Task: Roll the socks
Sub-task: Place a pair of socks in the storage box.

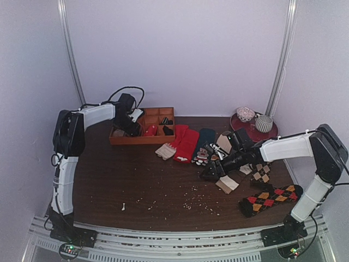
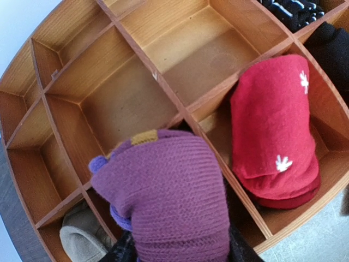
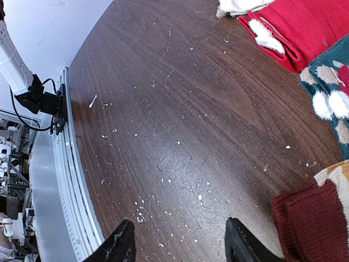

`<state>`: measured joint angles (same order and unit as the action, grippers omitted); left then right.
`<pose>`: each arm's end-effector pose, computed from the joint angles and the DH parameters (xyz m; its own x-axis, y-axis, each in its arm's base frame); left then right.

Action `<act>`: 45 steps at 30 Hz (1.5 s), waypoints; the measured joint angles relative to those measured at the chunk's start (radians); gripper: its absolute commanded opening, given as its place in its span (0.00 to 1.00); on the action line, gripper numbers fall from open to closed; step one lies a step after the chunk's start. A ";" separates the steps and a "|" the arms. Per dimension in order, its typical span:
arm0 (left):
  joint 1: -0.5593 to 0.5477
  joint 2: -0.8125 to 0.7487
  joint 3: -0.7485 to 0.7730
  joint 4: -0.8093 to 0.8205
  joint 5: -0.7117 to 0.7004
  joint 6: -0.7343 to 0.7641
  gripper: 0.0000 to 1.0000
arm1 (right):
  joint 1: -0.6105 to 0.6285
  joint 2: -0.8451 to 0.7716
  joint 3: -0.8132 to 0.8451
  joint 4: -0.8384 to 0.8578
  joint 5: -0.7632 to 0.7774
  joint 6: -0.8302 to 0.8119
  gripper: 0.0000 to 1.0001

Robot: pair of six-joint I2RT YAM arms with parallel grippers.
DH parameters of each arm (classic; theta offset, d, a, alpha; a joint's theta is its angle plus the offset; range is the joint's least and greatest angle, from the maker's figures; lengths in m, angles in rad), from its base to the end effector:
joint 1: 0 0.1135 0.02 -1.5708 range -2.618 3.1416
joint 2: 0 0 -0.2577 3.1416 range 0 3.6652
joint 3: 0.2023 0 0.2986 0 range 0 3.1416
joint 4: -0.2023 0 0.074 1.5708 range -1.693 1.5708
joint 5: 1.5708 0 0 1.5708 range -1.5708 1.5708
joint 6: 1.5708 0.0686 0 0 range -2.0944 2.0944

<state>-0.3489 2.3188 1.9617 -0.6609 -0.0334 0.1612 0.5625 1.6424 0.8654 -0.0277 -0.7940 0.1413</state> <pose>0.5319 -0.1911 0.1350 -0.7372 0.4389 -0.5137 0.4494 0.8863 0.1123 0.2900 0.2407 0.1202 -0.7151 -0.3341 -0.6140 -0.6984 0.3801 0.6064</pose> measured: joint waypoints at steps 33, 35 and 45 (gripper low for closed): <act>0.001 0.039 0.045 -0.066 0.009 -0.023 0.23 | 0.000 0.030 0.000 0.005 -0.020 -0.004 0.56; 0.001 0.039 0.045 -0.066 0.009 -0.031 0.27 | 0.000 0.032 0.000 0.008 -0.022 -0.004 0.56; 0.006 0.034 0.043 -0.034 0.005 -0.040 0.62 | 0.000 0.032 0.000 0.008 -0.023 -0.004 0.56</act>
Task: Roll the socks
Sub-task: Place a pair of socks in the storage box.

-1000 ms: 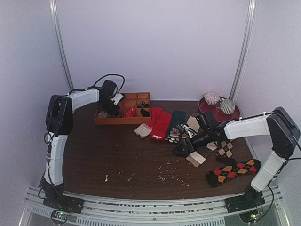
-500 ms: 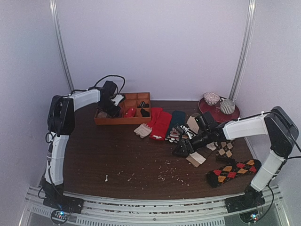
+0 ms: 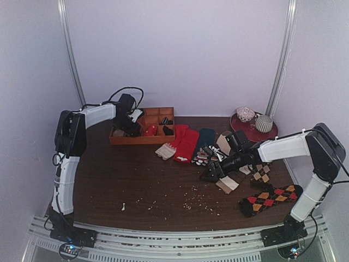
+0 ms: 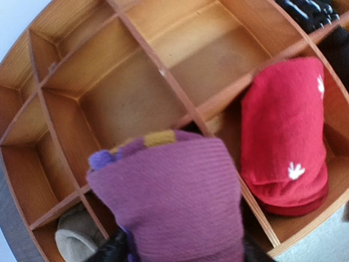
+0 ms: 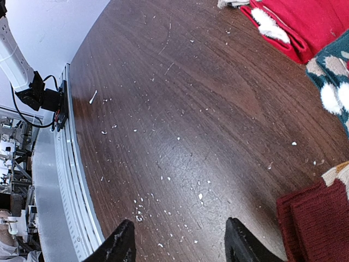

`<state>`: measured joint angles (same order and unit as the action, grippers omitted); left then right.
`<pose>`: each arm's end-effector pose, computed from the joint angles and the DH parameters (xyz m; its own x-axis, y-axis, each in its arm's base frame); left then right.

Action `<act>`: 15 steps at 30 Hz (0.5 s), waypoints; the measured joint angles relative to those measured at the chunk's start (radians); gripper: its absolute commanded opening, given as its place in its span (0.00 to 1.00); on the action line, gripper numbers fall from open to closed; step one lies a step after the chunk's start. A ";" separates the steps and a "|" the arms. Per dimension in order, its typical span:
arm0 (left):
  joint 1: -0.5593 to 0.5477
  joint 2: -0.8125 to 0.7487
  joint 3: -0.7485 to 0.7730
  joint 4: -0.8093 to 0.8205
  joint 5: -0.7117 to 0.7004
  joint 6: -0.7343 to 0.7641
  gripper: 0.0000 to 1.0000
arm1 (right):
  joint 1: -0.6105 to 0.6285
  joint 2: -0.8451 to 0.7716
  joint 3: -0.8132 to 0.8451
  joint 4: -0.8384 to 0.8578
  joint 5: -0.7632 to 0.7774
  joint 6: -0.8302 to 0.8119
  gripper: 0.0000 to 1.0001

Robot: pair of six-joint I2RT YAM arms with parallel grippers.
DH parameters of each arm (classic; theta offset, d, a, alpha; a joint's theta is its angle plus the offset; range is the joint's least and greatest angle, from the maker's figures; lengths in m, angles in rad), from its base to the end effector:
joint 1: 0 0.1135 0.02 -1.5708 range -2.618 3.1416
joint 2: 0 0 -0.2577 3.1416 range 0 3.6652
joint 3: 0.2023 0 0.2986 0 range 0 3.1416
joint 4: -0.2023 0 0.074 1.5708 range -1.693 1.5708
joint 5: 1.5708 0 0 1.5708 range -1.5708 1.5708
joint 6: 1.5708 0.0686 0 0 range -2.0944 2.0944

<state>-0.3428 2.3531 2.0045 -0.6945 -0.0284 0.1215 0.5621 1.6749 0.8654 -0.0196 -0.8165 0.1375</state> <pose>0.5364 -0.1894 0.1296 -0.7686 0.4030 -0.4969 0.4188 0.9041 0.0854 0.2896 0.2415 0.1102 -0.7251 -0.3458 -0.5955 -0.6886 0.3679 0.6248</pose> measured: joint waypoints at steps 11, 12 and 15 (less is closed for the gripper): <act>-0.001 -0.001 0.045 -0.035 0.006 0.015 0.64 | 0.000 0.000 0.000 0.000 0.000 0.000 0.56; -0.001 -0.001 0.045 -0.039 0.006 0.016 0.64 | 0.000 0.000 0.000 0.000 0.000 0.000 0.56; -0.001 -0.001 0.045 -0.042 0.006 0.019 0.65 | 0.000 0.000 0.002 0.000 0.000 0.000 0.56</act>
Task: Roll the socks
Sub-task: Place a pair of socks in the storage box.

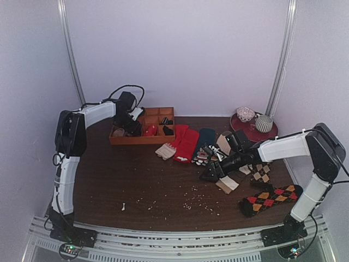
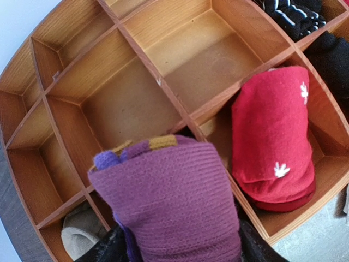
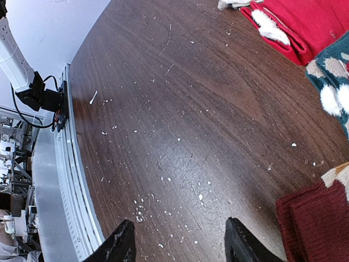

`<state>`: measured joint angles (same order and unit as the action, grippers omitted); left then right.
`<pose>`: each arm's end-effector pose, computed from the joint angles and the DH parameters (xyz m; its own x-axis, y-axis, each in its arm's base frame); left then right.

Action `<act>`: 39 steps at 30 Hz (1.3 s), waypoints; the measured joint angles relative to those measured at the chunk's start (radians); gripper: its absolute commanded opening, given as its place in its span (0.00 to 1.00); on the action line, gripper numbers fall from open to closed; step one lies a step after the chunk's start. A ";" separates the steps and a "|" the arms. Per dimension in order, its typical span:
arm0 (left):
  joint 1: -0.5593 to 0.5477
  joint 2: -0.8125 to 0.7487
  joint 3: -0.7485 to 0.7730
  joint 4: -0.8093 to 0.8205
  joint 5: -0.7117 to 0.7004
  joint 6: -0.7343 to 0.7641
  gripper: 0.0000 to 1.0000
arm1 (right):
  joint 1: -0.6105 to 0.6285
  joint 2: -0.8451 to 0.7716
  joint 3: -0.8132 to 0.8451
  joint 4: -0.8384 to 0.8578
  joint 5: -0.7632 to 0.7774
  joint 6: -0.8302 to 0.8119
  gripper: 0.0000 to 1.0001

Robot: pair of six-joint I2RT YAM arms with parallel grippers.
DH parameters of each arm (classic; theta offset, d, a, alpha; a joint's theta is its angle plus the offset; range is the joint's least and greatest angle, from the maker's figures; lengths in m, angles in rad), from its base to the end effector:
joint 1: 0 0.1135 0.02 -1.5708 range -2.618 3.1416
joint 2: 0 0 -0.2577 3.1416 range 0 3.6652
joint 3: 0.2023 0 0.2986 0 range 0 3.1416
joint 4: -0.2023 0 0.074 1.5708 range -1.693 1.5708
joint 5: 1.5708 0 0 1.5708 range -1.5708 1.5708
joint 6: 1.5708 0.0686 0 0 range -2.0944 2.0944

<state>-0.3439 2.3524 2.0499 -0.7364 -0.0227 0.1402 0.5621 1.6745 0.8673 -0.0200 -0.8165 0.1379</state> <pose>0.5380 -0.1910 0.1437 -0.7578 0.4198 -0.4995 0.4364 0.8952 0.0902 0.2900 0.2417 0.1110 -0.7244 -0.3450 -0.5968 -0.6893 0.3674 0.6244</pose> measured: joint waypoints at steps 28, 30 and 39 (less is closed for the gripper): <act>0.007 -0.009 -0.075 0.050 0.034 -0.002 0.34 | 0.000 0.013 0.011 0.012 -0.014 0.000 0.56; 0.007 -0.009 -0.078 0.051 0.033 -0.008 0.41 | 0.000 0.019 0.011 0.012 -0.017 0.000 0.56; 0.009 -0.009 -0.032 0.010 0.025 -0.023 0.71 | 0.000 0.020 0.011 0.013 -0.020 0.000 0.56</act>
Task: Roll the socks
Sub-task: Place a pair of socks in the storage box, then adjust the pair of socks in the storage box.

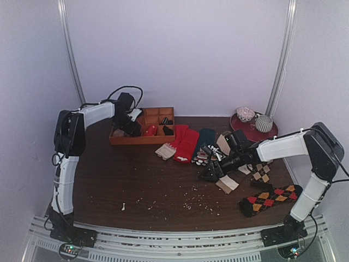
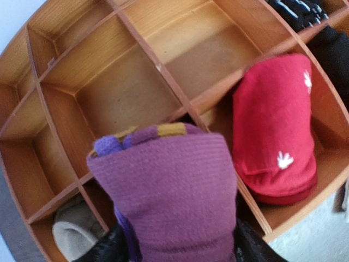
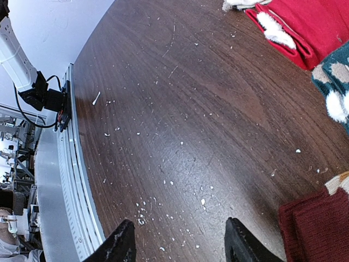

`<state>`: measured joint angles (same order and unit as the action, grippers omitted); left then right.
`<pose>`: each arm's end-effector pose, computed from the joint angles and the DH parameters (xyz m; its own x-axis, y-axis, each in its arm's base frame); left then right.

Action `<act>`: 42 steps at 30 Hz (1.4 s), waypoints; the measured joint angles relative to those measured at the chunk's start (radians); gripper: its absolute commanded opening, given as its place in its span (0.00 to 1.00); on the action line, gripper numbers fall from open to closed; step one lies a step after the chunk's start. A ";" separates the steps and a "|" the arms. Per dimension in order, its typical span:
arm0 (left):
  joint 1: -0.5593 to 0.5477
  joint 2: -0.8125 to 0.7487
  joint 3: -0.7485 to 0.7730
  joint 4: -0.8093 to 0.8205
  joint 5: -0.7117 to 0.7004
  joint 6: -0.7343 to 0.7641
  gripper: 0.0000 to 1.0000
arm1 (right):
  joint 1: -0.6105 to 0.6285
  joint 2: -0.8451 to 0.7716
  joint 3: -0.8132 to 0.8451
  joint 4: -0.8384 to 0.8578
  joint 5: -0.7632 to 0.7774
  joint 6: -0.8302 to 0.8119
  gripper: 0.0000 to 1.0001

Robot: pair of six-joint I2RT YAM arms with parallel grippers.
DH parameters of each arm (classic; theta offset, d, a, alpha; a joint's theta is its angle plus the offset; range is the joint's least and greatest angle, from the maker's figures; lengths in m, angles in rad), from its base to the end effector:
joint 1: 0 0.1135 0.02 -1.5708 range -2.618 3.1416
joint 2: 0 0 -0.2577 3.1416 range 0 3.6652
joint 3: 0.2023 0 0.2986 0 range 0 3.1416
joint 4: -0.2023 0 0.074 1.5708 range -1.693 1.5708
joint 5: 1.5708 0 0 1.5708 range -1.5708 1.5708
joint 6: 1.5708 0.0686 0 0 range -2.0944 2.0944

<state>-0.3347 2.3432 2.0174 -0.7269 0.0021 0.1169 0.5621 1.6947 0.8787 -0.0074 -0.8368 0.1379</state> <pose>0.5353 -0.1863 0.1374 -0.7765 0.3936 -0.4921 0.4229 0.9044 0.0559 0.2923 0.2443 0.1093 -0.7225 -0.3463 -0.5984 -0.6913 0.3487 0.6329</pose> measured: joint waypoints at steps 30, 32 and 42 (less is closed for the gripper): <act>0.004 -0.052 0.193 -0.106 -0.003 -0.008 0.65 | 0.000 0.000 0.001 -0.005 0.000 -0.001 0.56; 0.006 -0.052 0.186 -0.110 0.004 -0.010 0.63 | 0.000 0.000 0.001 -0.007 0.000 -0.003 0.56; 0.006 -0.052 0.140 -0.128 0.040 -0.012 0.31 | 0.000 0.000 0.001 -0.009 -0.001 -0.004 0.56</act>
<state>-0.3283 2.2910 2.1571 -0.8551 0.0418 0.1051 0.5621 1.6947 0.8799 -0.0162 -0.8379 0.1341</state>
